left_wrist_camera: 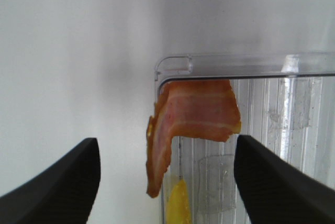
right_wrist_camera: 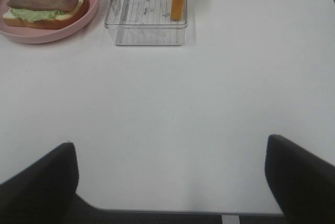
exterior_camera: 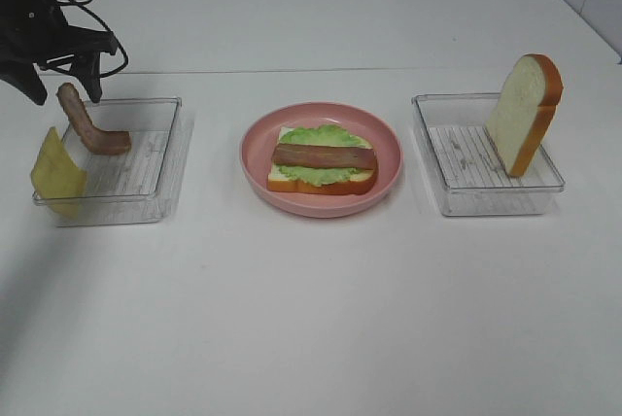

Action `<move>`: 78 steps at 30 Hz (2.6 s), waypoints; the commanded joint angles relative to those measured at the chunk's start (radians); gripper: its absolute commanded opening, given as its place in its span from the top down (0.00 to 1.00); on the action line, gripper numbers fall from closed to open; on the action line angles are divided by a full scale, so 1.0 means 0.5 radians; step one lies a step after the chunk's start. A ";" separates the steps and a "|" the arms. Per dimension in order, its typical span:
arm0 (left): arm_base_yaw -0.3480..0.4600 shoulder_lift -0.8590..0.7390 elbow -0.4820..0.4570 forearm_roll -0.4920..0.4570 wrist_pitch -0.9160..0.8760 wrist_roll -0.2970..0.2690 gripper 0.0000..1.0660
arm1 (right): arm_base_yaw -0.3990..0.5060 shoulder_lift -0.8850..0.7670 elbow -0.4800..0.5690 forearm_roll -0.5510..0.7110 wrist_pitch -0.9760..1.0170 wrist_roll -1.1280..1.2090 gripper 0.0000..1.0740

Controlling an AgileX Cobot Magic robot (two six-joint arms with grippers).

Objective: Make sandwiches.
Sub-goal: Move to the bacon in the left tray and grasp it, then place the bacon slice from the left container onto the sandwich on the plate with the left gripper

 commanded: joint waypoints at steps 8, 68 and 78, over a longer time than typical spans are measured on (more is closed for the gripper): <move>-0.006 0.006 0.000 0.000 -0.016 0.008 0.47 | -0.004 -0.056 0.006 0.004 -0.016 -0.014 0.12; -0.520 -0.184 -0.582 -0.670 0.220 0.054 1.00 | -0.004 -0.056 0.006 0.004 -0.016 -0.014 0.12; -0.768 -0.128 -0.582 -0.770 0.102 -0.012 1.00 | -0.004 -0.056 0.006 0.004 -0.016 -0.014 0.12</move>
